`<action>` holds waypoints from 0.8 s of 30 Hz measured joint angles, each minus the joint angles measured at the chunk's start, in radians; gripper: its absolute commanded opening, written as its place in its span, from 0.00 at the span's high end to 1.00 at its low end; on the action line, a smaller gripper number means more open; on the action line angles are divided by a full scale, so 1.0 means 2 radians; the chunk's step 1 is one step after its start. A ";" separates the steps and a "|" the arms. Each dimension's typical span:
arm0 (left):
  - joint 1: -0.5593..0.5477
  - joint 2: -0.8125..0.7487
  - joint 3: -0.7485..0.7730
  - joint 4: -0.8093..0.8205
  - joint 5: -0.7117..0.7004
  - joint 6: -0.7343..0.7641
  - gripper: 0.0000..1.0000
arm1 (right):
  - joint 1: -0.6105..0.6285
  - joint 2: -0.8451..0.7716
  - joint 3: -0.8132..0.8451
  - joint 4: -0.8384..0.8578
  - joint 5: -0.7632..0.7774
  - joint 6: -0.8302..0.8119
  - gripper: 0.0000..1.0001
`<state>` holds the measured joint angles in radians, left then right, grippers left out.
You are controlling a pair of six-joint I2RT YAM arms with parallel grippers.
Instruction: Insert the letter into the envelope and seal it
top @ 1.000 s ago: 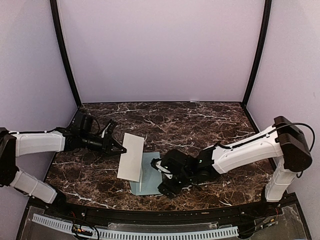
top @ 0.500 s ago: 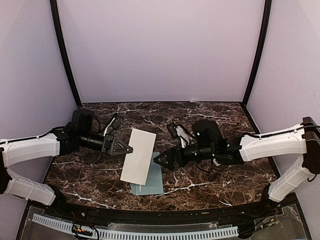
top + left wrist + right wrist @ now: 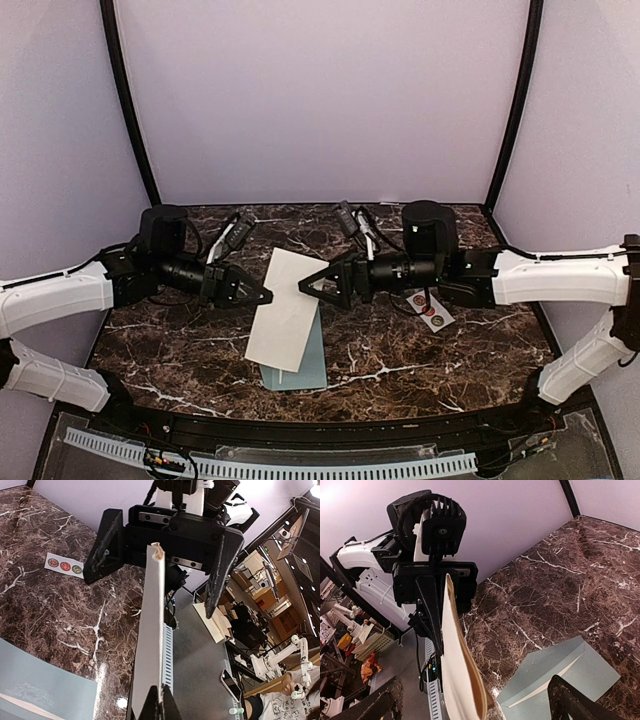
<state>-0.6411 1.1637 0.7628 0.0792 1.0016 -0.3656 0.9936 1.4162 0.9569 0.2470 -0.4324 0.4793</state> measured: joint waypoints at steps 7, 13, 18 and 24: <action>-0.007 -0.005 0.000 0.015 0.025 -0.007 1.00 | -0.002 0.038 0.024 0.016 -0.060 0.006 0.53; -0.008 -0.009 0.000 0.015 0.024 -0.006 0.98 | -0.003 0.046 0.030 0.030 -0.100 0.007 1.00; -0.008 -0.009 0.001 0.007 -0.002 -0.006 0.37 | -0.003 0.045 0.032 0.033 -0.103 0.007 1.00; -0.008 -0.021 0.003 -0.021 -0.128 -0.015 0.14 | -0.005 0.014 0.004 0.056 -0.031 0.014 1.00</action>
<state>-0.6579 1.1221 0.7689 0.0364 0.7456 -0.3950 0.9844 1.4445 0.9653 0.3588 -0.4946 0.5068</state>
